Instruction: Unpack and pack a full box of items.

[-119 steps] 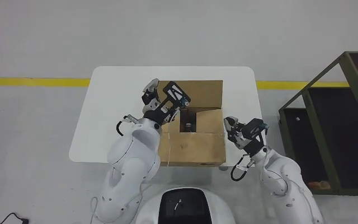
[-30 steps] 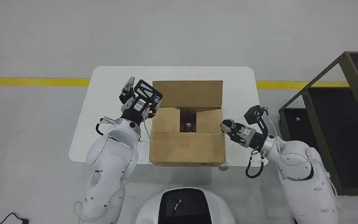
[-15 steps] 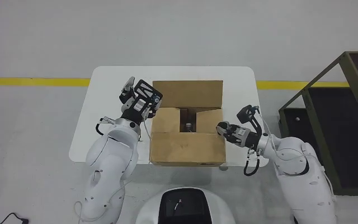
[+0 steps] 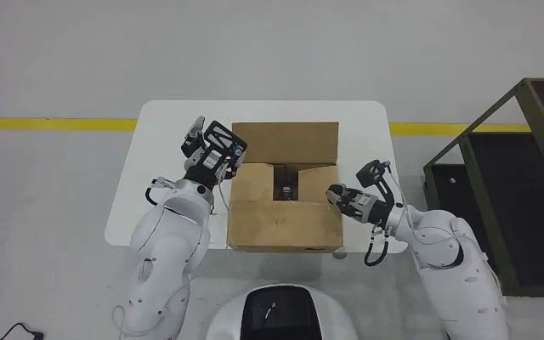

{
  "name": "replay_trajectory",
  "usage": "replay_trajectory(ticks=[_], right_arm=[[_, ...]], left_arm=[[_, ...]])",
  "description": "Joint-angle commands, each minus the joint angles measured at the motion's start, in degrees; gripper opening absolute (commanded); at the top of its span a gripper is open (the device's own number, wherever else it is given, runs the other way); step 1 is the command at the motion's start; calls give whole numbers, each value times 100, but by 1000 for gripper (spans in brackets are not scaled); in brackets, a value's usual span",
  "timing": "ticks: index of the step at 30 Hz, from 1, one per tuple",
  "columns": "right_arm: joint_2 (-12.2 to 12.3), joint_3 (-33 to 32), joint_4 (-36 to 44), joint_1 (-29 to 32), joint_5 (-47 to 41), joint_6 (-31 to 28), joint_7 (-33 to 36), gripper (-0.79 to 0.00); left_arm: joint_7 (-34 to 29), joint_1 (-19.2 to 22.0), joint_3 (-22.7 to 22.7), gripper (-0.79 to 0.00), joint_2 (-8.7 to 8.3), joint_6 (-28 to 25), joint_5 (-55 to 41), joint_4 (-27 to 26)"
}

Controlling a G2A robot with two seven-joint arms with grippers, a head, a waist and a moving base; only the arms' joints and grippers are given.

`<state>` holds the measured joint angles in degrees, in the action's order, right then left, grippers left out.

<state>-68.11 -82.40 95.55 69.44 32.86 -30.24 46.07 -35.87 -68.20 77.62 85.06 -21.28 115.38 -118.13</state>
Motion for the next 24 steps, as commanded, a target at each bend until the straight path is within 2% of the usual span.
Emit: replay_trajectory(ticks=[1,24], right_arm=[[14,6,-38,-36,-22,11,5,-785],[155,77,12,-21,-79,214,-90,-785]], left_arm=[[0,0,0,0,0,0,0,0],[0,0,0,0,0,0,0,0]])
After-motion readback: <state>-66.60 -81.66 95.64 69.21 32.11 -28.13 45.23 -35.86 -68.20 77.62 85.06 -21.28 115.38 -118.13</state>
